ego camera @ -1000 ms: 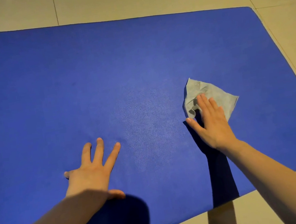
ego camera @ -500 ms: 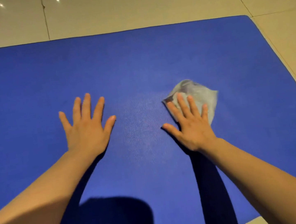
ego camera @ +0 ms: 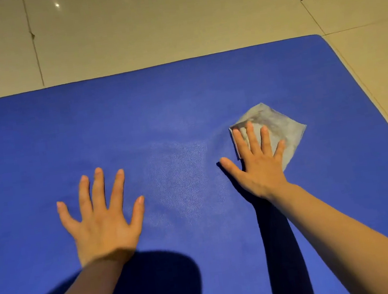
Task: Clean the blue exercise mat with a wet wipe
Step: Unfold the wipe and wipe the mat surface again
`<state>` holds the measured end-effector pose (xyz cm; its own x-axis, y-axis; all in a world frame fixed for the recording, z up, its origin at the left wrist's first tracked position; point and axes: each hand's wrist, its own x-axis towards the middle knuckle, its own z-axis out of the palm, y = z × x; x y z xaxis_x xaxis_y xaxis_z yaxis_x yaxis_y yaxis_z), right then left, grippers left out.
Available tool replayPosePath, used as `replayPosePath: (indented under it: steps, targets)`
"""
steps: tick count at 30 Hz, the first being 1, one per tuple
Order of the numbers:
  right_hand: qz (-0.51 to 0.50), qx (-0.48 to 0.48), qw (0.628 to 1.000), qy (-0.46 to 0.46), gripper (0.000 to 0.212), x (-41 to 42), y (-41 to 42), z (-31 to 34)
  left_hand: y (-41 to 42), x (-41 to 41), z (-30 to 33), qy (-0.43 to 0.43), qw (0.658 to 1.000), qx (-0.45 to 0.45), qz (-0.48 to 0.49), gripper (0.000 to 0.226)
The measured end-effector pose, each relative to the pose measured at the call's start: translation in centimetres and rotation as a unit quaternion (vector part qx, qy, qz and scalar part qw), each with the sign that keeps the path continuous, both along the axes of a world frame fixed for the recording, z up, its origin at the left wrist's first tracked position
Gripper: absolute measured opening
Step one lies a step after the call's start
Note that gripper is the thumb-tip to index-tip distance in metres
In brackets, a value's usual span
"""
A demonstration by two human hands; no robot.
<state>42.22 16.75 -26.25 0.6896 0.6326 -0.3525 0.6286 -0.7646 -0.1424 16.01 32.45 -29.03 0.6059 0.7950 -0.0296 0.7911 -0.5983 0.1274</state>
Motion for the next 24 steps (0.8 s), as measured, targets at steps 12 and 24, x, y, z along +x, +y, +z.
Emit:
replayPosePath:
  steps: [12,24]
  targets:
    - [0.179,0.078,0.98,0.038,0.072,2.0,8.8,-0.4,0.3,-0.5,-0.6,-0.032,0.99,0.134,-0.036,0.057]
    - [0.102,0.074,0.991,0.053,0.074,-0.5,15.2,0.2,0.4,0.4,0.5,-0.017,0.998,0.061,-0.016,0.06]
